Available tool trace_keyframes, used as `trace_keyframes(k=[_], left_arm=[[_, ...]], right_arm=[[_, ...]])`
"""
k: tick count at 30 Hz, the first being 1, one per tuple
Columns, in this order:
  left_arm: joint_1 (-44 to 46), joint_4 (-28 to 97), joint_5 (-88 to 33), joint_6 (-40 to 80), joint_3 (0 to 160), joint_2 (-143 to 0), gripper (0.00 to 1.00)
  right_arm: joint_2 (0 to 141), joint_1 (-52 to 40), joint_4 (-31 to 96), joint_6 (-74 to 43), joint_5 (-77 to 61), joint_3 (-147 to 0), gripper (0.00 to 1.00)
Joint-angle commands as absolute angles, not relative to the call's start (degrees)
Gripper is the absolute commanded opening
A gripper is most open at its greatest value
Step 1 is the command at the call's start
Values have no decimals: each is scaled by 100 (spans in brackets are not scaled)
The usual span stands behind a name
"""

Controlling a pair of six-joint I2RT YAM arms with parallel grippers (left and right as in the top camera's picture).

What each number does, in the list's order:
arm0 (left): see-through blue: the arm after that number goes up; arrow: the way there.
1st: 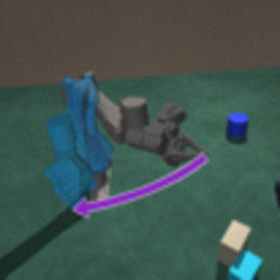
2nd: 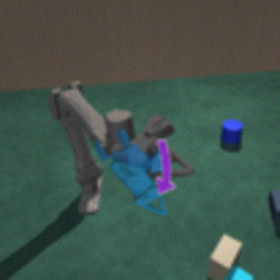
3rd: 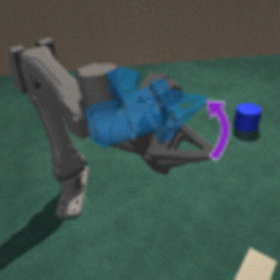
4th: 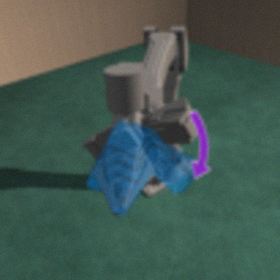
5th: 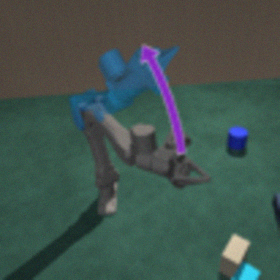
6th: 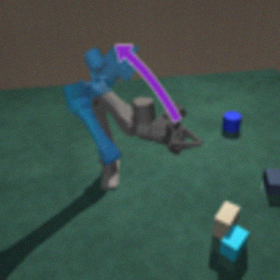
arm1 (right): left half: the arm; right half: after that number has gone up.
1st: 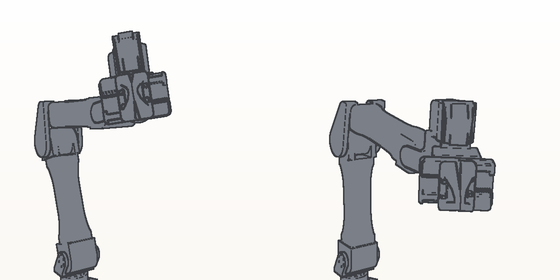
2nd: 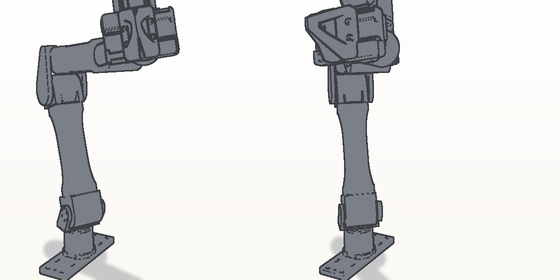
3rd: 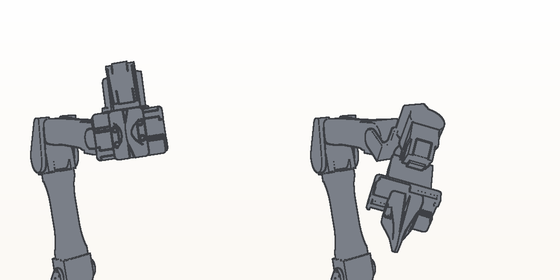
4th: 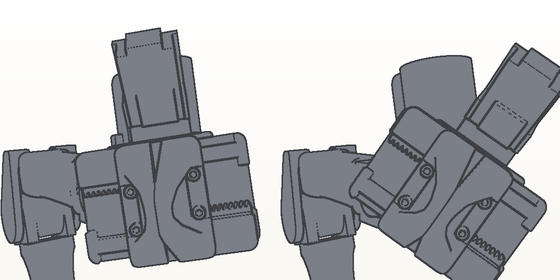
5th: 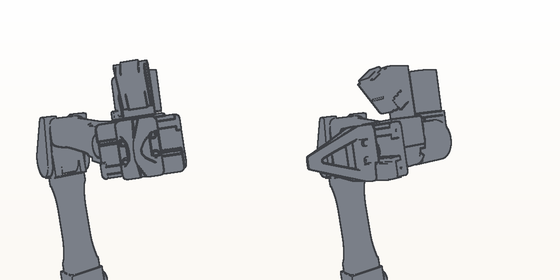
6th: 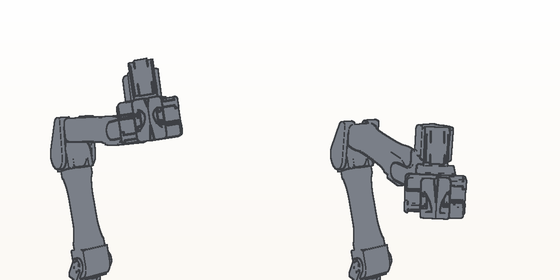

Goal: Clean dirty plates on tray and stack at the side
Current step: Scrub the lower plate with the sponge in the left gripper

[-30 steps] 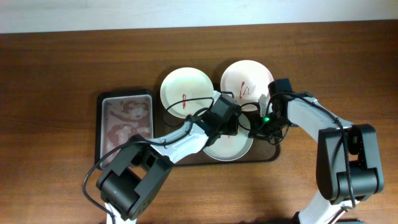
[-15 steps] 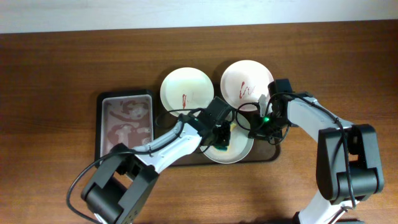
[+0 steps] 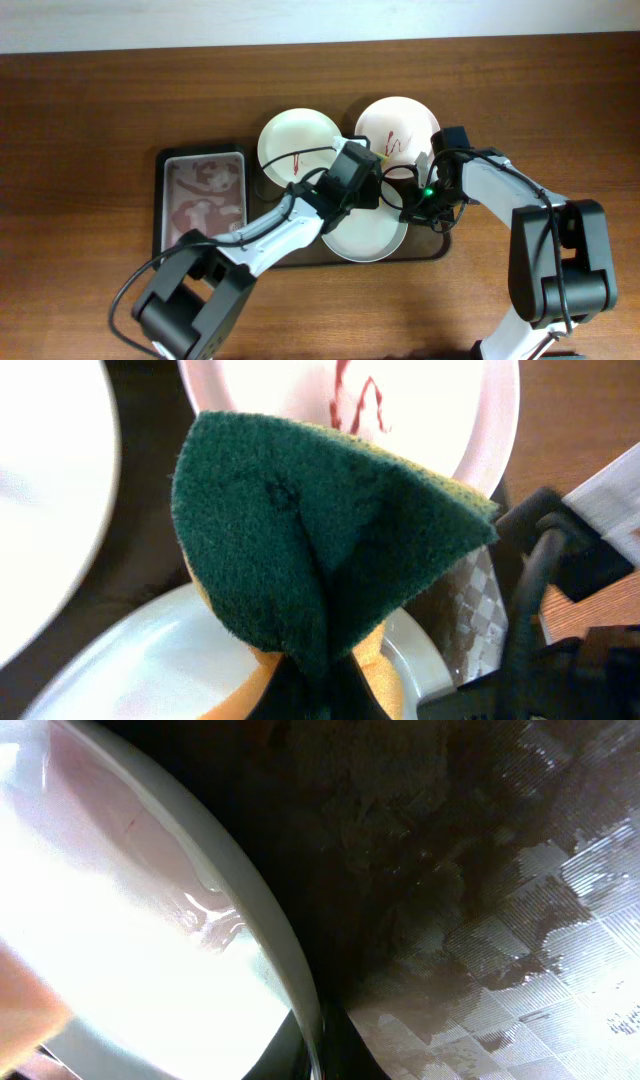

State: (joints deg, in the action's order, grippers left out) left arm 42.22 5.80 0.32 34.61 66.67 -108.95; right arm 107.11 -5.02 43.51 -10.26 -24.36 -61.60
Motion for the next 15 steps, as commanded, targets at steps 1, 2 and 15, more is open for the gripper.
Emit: trace_keyframes(k=[1, 2, 15], left_arm=[[4372, 429, -8, 3538, 6681, -11218, 0], [4388, 434, -45, 3538, 6681, -11253, 0], [4300, 3345, -172, 3509, 6681, -11231, 0]], right_arm=[[10805, -484, 4372, -993, -2335, -6143, 8], [10805, -484, 4375, -993, -2335, -6143, 8], [10805, -484, 4397, -993, -2335, -6143, 8]])
